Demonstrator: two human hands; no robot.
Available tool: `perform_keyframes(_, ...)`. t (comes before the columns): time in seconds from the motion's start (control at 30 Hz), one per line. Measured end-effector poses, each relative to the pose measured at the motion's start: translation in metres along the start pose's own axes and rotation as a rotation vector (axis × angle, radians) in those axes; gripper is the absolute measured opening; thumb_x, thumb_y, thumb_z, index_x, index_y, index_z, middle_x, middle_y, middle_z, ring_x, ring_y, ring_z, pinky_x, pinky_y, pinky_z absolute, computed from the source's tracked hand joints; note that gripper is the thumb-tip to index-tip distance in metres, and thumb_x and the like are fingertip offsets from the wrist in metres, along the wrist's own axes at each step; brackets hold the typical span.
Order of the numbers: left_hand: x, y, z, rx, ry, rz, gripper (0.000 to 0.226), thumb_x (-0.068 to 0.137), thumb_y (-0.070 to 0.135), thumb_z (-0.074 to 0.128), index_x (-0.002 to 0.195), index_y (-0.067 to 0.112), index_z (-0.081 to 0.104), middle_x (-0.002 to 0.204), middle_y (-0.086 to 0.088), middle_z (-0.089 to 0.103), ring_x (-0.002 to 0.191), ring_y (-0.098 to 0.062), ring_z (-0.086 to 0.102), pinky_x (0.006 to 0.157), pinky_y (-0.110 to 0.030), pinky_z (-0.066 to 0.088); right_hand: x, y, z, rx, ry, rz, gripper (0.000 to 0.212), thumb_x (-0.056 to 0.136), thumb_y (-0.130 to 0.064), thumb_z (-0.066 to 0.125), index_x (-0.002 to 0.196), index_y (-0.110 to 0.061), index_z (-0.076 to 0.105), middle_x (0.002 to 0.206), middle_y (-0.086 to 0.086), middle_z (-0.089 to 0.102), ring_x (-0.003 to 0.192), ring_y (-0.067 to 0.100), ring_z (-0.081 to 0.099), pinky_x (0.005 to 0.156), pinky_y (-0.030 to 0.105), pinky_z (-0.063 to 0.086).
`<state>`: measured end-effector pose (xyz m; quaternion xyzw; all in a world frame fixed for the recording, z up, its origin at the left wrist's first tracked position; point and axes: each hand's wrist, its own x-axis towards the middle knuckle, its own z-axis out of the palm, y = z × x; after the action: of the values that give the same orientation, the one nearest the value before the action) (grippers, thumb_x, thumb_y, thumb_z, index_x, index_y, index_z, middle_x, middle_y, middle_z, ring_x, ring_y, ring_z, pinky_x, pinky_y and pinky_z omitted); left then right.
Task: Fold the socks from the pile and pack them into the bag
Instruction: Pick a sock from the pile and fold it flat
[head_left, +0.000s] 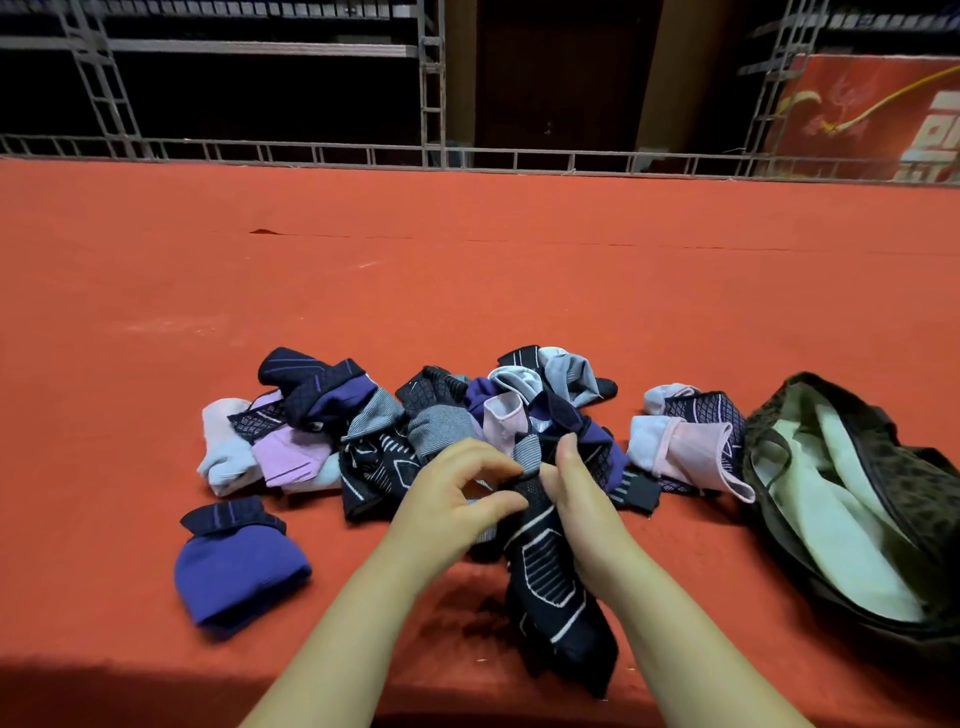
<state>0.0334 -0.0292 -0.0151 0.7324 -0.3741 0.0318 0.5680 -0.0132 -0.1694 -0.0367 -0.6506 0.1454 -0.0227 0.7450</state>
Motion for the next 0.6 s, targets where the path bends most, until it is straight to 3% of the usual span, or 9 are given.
perform_keyframes(0.07,0.002,0.0,0.0,-0.049,0.004,-0.042,0.012,0.061,0.036,0.069,0.072,0.039,0.064,0.082,0.019,0.06,0.076,0.001,0.056,0.073,-0.012,0.043,0.001,0.001,-0.006,0.024,-0.054,0.015,0.122,0.054,-0.098,0.041,0.138,-0.008,0.046,0.135,0.006,0.05,0.124,0.021,0.046,0.104,0.037,0.033)
perform_keyframes(0.2,0.001,0.001,0.005,-0.054,0.02,-0.077,0.009,0.071,0.023,0.065,0.071,0.03,0.059,0.073,0.017,0.056,0.068,0.001,0.05,0.068,-0.012,0.039,-0.003,-0.006,-0.009,0.012,-0.183,-0.027,0.124,0.056,-0.095,0.045,0.139,-0.002,0.04,0.142,0.021,0.045,0.131,0.032,0.044,0.112,0.045,0.031)
perform_keyframes(0.23,0.001,0.001,0.005,-0.011,0.017,-0.067,0.009,0.075,0.021,0.062,0.07,0.027,0.058,0.071,0.017,0.054,0.066,0.001,0.049,0.067,-0.012,0.038,-0.005,-0.008,-0.009,0.02,-0.226,-0.033,0.116,0.062,-0.09,0.048,0.136,0.0,0.043,0.139,0.026,0.045,0.131,0.037,0.044,0.113,0.051,0.03)
perform_keyframes(0.3,0.002,-0.002,0.005,0.058,0.025,-0.101,0.019,0.086,0.017,0.057,0.069,0.025,0.054,0.068,0.014,0.051,0.065,0.001,0.046,0.067,-0.016,0.038,-0.009,-0.013,-0.009,0.001,-0.234,-0.07,0.078,0.078,-0.07,0.052,0.121,-0.006,0.062,0.125,0.02,0.061,0.12,0.03,0.057,0.108,0.045,0.039)
perform_keyframes(0.37,0.003,-0.002,0.002,-0.169,0.072,-0.258,0.026,0.096,0.012,0.049,0.073,0.02,0.054,0.071,0.009,0.055,0.069,-0.002,0.05,0.07,-0.021,0.044,-0.011,-0.015,-0.012,-0.071,-0.207,-0.175,0.042,0.086,-0.045,0.05,0.098,-0.011,0.073,0.102,0.009,0.072,0.096,0.02,0.065,0.091,0.035,0.05)
perform_keyframes(0.43,0.004,0.0,-0.001,-0.533,0.107,-0.413,0.024,0.101,0.014,0.039,0.084,0.013,0.057,0.079,-0.003,0.063,0.073,-0.012,0.058,0.068,-0.027,0.052,-0.012,-0.017,-0.015,-0.107,-0.192,-0.238,0.03,0.085,-0.035,0.052,0.084,-0.013,0.071,0.081,0.002,0.072,0.076,0.013,0.064,0.072,0.027,0.051)
perform_keyframes(0.47,0.004,0.001,-0.003,-0.606,0.1,-0.452,0.024,0.101,0.014,0.037,0.087,0.01,0.056,0.079,-0.006,0.064,0.071,-0.015,0.059,0.064,-0.027,0.052,-0.013,-0.019,-0.014,-0.12,-0.188,-0.246,0.025,0.086,-0.033,0.054,0.077,-0.015,0.069,0.073,-0.002,0.069,0.067,0.01,0.061,0.065,0.026,0.049)
perform_keyframes(0.53,0.003,0.0,-0.008,-0.552,0.081,-0.469,0.023,0.1,0.015,0.041,0.084,0.01,0.057,0.075,-0.005,0.062,0.069,-0.016,0.054,0.06,-0.027,0.046,-0.012,-0.018,-0.013,-0.165,-0.174,-0.254,0.031,0.093,-0.024,0.056,0.064,-0.02,0.066,0.062,-0.008,0.062,0.058,0.004,0.054,0.06,0.025,0.043)
perform_keyframes(0.6,0.001,0.001,-0.013,-0.389,0.016,-0.442,0.025,0.098,0.024,0.048,0.081,0.012,0.061,0.075,-0.003,0.063,0.071,-0.015,0.054,0.065,-0.03,0.042,-0.011,-0.016,-0.012,-0.228,-0.176,-0.27,0.031,0.093,-0.024,0.057,0.064,-0.024,0.068,0.064,-0.01,0.059,0.062,0.004,0.052,0.063,0.026,0.041)
